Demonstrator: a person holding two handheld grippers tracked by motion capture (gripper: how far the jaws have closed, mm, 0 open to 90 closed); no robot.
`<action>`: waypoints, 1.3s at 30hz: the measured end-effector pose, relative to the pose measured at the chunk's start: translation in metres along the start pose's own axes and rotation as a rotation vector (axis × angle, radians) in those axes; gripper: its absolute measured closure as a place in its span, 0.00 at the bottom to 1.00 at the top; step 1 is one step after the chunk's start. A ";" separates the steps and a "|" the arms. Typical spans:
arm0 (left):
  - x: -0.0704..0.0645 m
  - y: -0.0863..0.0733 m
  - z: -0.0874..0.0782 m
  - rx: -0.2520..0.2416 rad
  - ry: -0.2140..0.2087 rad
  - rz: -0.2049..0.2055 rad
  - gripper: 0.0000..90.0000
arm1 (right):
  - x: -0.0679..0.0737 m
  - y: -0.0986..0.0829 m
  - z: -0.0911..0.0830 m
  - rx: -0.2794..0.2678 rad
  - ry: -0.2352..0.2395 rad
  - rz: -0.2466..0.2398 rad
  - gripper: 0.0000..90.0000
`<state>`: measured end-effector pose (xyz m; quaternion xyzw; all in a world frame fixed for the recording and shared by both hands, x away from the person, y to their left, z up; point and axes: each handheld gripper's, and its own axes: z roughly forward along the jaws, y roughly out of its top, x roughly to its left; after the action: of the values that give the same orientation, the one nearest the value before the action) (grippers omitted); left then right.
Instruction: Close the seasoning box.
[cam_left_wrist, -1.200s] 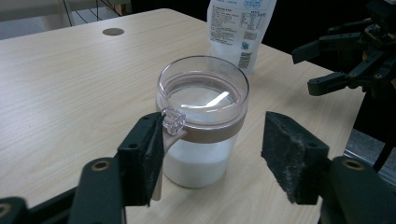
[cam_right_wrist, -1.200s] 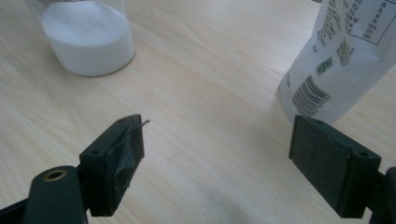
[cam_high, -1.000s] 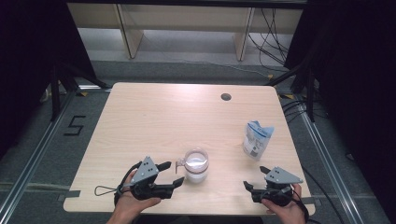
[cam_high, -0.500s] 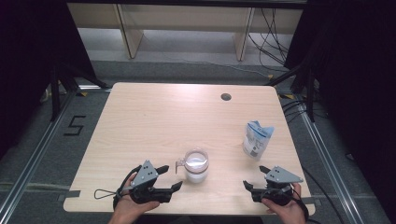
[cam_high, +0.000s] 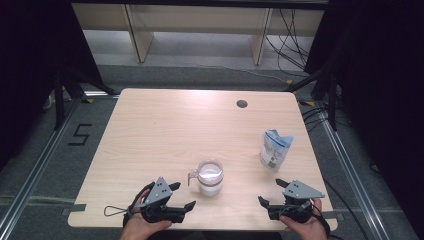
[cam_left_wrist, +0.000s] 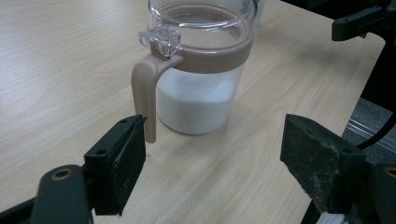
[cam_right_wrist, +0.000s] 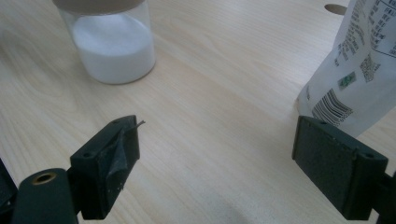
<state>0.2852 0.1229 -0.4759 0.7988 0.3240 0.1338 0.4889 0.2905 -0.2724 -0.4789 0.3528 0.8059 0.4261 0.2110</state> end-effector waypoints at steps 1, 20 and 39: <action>0.000 0.000 0.000 0.006 0.000 0.006 0.24 | 0.000 0.000 0.000 -0.004 -0.007 -0.011 0.18; -0.007 -0.008 0.005 0.045 -0.022 -0.003 0.23 | 0.006 -0.005 -0.006 0.001 0.066 0.020 0.18; -0.006 -0.020 0.007 0.089 -0.018 -0.006 0.22 | 0.009 -0.016 -0.011 0.070 0.085 0.042 0.18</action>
<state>0.2763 0.1205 -0.4962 0.8198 0.3278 0.1108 0.4562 0.2717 -0.2776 -0.4867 0.3583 0.8209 0.4168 0.1550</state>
